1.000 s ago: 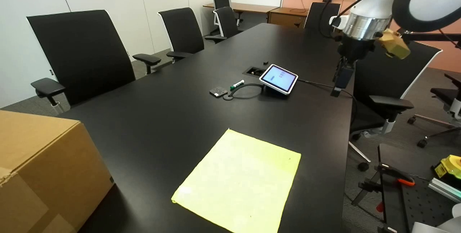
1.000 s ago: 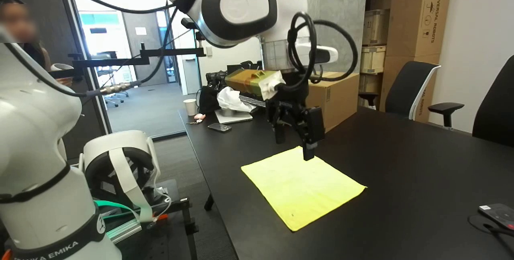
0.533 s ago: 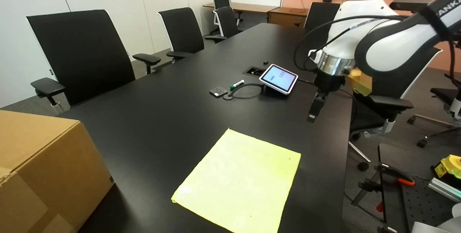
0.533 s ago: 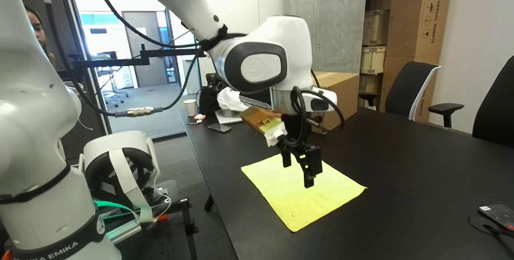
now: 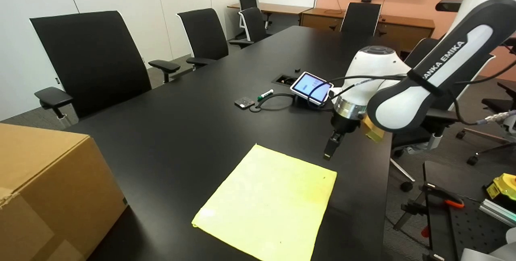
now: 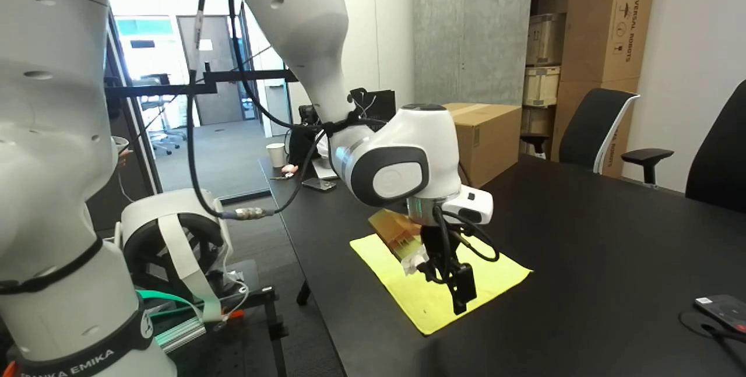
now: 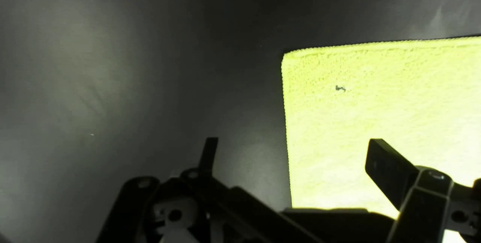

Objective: Fold the cloth

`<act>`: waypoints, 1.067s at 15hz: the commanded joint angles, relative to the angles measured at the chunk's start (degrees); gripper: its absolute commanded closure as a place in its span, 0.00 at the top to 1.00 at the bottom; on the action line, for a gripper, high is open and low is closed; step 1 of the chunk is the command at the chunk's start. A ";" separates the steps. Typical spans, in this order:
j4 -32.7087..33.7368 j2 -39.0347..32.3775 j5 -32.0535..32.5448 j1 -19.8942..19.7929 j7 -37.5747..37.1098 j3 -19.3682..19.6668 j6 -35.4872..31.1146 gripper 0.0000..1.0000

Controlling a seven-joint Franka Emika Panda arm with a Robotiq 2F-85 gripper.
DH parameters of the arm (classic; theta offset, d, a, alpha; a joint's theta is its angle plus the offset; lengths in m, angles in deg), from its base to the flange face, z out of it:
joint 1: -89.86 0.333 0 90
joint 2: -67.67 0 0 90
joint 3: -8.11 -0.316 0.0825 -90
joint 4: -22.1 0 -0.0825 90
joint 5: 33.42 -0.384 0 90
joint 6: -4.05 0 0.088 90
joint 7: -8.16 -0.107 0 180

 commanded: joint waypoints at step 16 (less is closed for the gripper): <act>5.10 -13.22 -4.60 -1.73 -5.37 -4.97 -5.67 1.00</act>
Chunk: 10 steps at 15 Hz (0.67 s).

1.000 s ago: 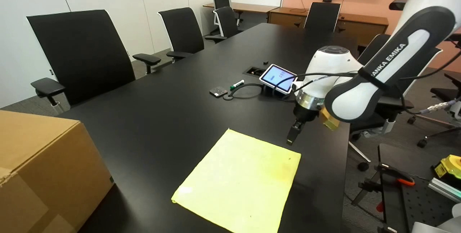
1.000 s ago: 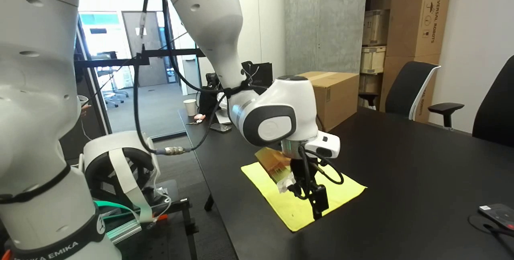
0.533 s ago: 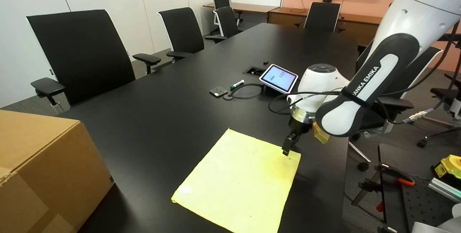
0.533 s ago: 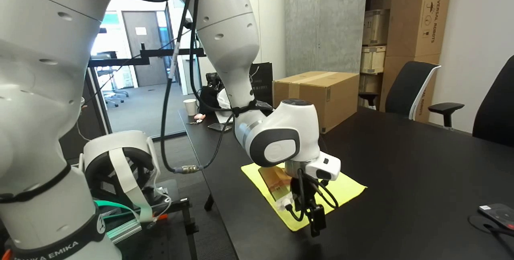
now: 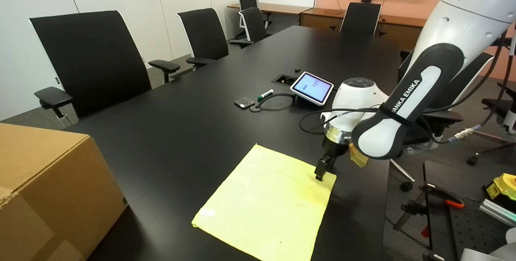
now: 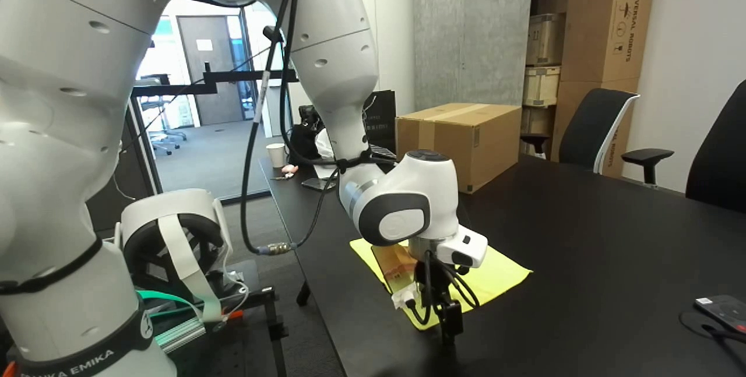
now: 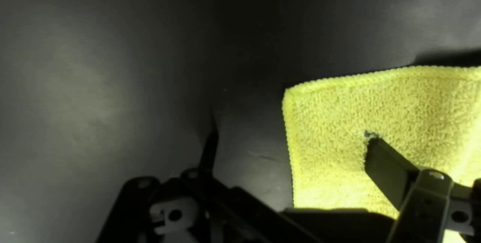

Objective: Fold the cloth

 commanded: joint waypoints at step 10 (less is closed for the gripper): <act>0.85 -1.10 -1.34 0.94 0.62 0.02 -0.45 1.00</act>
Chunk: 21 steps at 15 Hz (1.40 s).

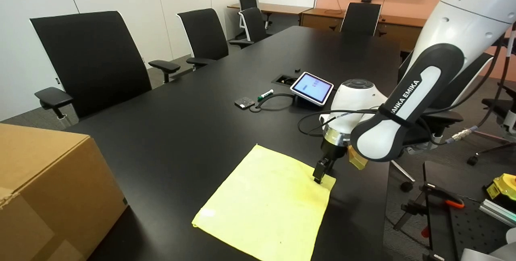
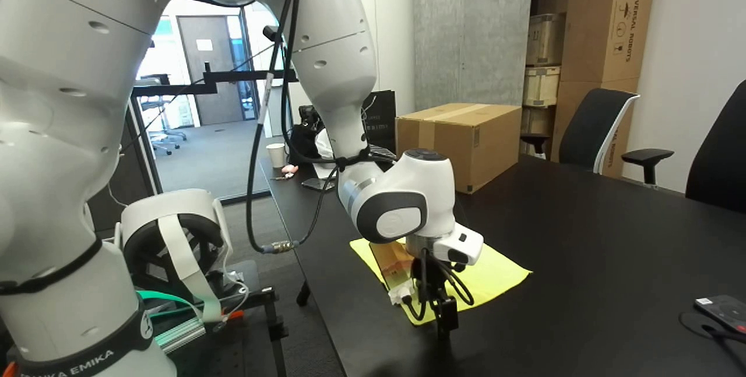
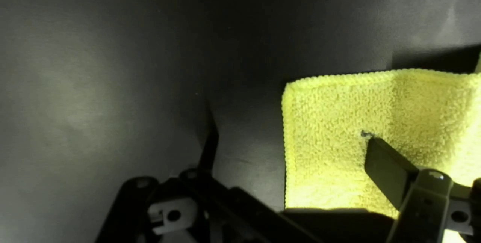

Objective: Fold the cloth

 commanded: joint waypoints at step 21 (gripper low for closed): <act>4.68 4.52 3.34 9.03 -3.20 8.12 10.01 0.06</act>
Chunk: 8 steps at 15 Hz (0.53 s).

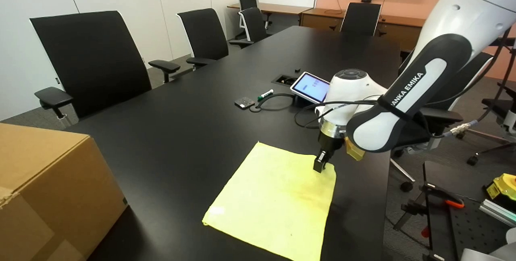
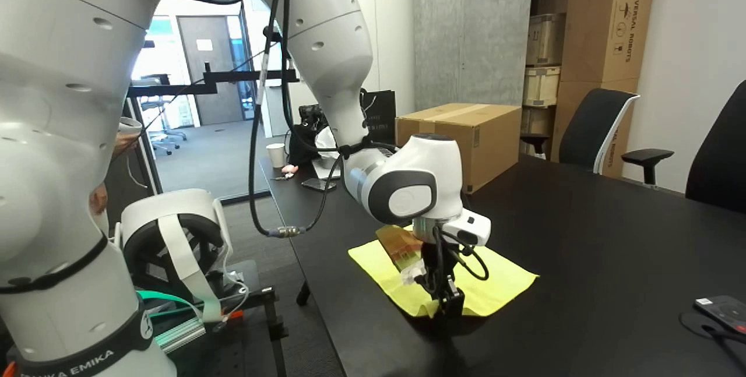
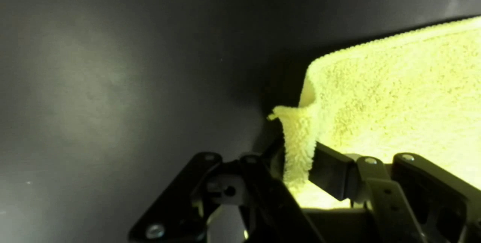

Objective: Fold the cloth

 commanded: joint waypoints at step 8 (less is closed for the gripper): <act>19.34 -3.61 -0.85 -0.40 -4.05 -1.48 8.96 0.06</act>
